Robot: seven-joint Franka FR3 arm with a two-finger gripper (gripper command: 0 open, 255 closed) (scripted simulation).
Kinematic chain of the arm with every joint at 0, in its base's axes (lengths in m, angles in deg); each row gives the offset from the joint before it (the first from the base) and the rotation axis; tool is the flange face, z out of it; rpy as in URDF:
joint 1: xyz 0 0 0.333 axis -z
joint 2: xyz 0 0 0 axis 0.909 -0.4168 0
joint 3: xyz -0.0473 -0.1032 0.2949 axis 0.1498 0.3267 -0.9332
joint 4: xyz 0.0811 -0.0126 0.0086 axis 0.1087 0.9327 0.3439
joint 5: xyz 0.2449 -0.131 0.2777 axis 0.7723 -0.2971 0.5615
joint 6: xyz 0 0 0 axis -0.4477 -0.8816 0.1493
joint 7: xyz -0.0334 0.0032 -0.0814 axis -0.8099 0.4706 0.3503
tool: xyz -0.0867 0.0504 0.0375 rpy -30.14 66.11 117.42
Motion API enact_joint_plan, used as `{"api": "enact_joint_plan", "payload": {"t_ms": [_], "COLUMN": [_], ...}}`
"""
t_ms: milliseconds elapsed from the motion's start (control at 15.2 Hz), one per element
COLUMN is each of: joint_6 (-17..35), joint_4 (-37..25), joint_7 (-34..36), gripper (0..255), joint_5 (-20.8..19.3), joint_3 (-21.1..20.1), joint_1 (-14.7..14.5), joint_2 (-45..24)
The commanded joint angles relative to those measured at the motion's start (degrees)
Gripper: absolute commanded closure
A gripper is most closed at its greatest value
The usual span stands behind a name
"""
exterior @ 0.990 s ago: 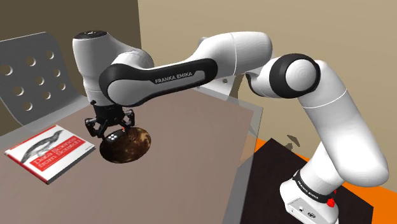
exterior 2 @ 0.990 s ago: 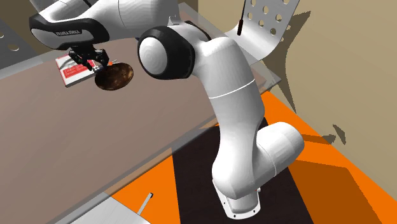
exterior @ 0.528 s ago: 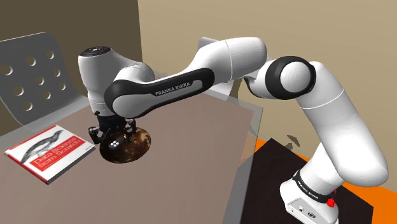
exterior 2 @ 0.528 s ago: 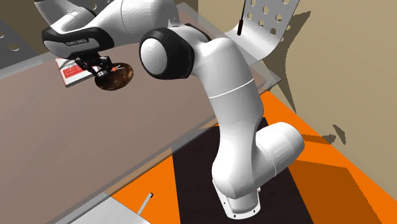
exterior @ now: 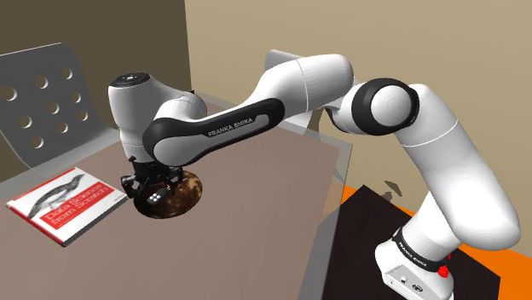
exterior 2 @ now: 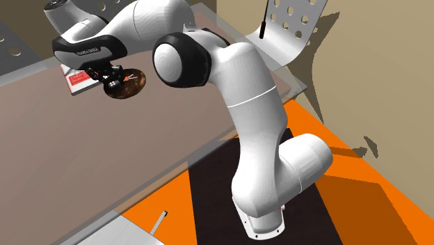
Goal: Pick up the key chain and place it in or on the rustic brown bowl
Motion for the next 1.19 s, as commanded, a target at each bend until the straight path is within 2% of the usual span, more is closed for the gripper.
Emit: {"api": "enact_joint_plan", "payload": {"t_ms": [0, 66, 132, 462, 726, 1122], "joint_6": [0.0, 0.0, 0.0, 0.0, -5.0, -5.0], "joint_4": [0.0, 0.0, 0.0, 0.0, -2.7, -2.7], "joint_7": [0.0, 0.0, 0.0, 0.0, -0.9, -0.9], "gripper": [255, 255, 0, 0, 0, 0], "joint_5": [0.0, 0.0, 0.0, 0.0, 1.4, 1.4], "joint_3": [0.0, 0.0, 0.0, 0.0, -1.1, -1.1], "joint_1": [0.0, 0.0, 0.0, 0.0, -0.2, -0.2], "joint_2": [0.0, 0.0, 0.0, 0.0, 2.7, 2.7]}}
